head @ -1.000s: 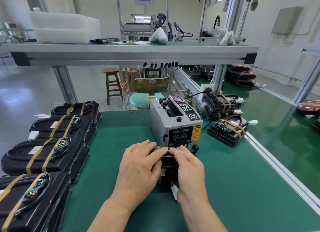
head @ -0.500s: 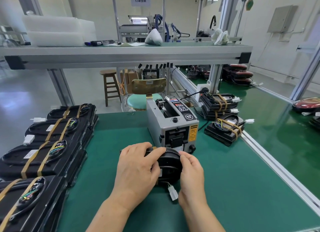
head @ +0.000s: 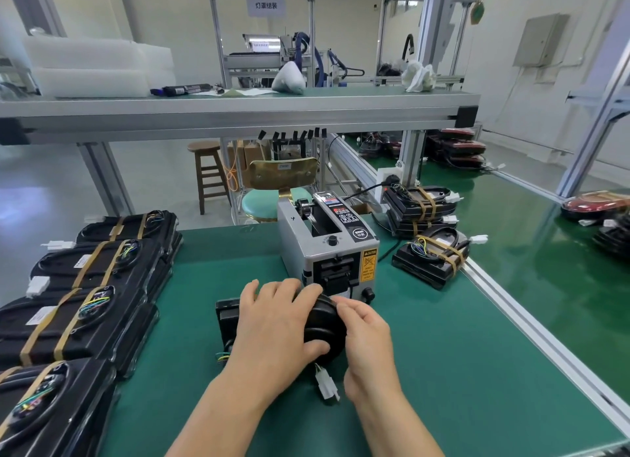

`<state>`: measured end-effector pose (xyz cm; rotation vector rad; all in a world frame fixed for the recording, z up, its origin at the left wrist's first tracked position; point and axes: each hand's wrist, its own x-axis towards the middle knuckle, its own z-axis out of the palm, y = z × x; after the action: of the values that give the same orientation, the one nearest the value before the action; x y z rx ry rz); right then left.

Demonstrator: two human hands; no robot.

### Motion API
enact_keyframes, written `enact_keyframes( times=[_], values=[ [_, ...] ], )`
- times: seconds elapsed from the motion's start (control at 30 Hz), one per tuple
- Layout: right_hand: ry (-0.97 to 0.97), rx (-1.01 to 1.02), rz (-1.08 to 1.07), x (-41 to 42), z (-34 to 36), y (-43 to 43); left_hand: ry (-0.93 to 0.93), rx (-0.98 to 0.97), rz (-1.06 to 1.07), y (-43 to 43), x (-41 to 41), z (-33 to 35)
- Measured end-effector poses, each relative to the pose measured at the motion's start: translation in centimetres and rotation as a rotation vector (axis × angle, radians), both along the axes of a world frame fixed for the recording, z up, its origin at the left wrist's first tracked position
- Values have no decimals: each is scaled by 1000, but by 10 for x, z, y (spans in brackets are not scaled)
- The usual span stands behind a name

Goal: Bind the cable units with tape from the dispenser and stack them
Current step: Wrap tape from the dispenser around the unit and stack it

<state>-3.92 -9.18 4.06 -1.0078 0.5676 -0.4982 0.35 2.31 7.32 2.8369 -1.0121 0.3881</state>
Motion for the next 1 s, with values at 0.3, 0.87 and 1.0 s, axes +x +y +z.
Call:
enact_keyframes(
  times=[0.3,0.87,1.0],
  values=[
    [187,-120,-89,44,9,-45,-47,-59,-50,-3,-4,-7],
    [300,-215,-178,67,8,-43,-118,-80,-48,-7,-9,-18],
    [333,-291,-226,69,12,-39,-124,-70,-50,-7,-7,-18]
  ],
)
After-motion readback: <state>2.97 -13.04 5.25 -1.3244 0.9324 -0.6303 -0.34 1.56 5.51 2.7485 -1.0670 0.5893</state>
